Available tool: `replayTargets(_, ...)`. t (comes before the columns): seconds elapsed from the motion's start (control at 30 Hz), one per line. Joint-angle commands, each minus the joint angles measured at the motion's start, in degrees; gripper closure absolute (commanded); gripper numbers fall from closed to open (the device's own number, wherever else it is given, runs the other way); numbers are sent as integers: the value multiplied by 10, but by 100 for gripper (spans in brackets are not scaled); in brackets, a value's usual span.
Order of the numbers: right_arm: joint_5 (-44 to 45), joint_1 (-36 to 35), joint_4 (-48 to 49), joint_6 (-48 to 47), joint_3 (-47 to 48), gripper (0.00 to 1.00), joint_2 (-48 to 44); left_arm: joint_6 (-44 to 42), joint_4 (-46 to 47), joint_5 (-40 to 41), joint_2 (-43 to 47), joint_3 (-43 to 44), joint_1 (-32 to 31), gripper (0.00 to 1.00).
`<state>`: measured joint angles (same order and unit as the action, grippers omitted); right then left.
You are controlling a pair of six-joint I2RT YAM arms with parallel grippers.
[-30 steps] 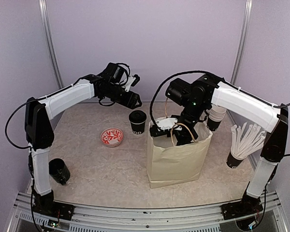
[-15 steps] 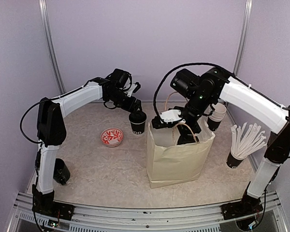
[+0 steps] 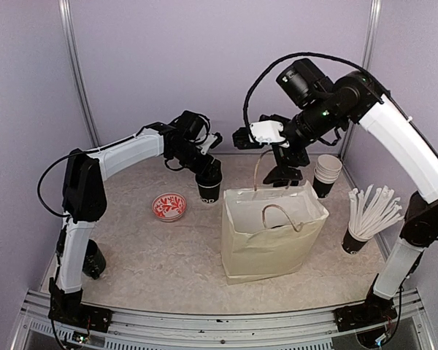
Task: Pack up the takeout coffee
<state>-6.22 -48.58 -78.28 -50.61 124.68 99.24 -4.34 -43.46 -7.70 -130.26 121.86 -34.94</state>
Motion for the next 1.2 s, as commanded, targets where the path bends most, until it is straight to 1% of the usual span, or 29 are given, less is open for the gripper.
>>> replayTargets(0.0,27,4,5,-6,54,1,-30,-13,-3,19,-9,6,-3,13)
replayTargets(0.1,43,16,35,-8,48,1,-46,-15,-2,21,-5,1,-7,14)
replayTargets(0.33,42,71,58,-15,50,1,-56,-26,-2,70,-8,-4,-17,13)
replayTargets(0.5,33,98,69,-16,53,1,-61,-26,-2,66,-12,-5,-20,14)
replayTargets(0.73,17,139,82,-13,52,1,-58,-21,-6,56,-11,-4,-17,20)
replayTargets(1.17,8,148,82,-11,46,1,-55,-19,-20,35,24,-22,-20,31)
